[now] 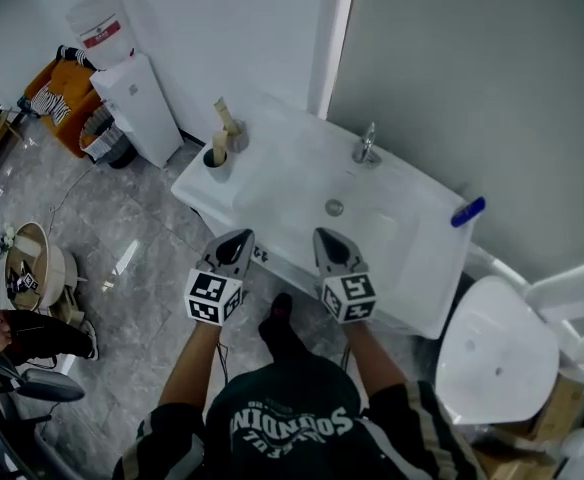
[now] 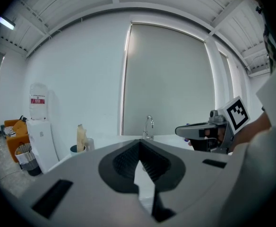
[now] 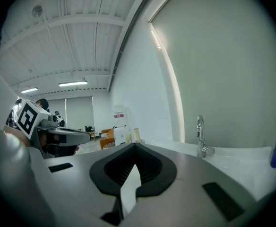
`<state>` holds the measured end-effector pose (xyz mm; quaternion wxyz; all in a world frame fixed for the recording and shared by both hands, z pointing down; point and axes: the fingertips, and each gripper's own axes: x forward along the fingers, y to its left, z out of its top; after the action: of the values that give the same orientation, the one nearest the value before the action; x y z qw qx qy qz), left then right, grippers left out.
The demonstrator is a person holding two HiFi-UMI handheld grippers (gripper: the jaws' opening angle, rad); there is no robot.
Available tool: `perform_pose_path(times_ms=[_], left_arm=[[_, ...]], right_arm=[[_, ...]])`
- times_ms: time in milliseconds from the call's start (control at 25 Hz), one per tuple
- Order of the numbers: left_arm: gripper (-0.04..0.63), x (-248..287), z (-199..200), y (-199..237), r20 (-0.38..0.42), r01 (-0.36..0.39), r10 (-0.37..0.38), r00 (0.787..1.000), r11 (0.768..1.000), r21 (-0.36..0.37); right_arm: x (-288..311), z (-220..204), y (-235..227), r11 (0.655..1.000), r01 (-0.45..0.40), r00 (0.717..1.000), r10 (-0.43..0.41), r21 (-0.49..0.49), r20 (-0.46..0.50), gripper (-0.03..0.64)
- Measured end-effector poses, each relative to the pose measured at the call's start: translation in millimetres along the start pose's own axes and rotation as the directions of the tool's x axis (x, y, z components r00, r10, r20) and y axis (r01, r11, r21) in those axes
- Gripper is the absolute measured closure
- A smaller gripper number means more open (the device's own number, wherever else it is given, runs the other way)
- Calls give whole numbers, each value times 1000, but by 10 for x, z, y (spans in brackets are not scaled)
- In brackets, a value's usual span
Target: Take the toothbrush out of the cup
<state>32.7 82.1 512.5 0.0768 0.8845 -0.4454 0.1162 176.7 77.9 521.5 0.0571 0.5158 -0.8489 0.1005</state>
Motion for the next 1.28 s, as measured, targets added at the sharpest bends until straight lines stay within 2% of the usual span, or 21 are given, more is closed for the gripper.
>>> perform_pose_path(times_ms=[320, 520, 1000, 1280], left_arm=[[595, 643, 163, 674, -13, 15, -15, 1000, 1000, -17], [595, 914, 355, 1106, 0, -5, 5, 1000, 1000, -18], [595, 971, 454, 1997, 7, -132, 133, 991, 990, -51], [595, 1080, 502, 2420, 9, -140, 141, 990, 989, -54]], right_arm=[[977, 198, -195, 1000, -15, 999, 15, 8, -29, 618], [1525, 363, -284, 999, -48, 998, 48, 2, -40, 618], [2246, 492, -87, 990, -143, 988, 143, -2, -56, 618], [2637, 543, -9, 989, -148, 987, 147, -8, -59, 618]])
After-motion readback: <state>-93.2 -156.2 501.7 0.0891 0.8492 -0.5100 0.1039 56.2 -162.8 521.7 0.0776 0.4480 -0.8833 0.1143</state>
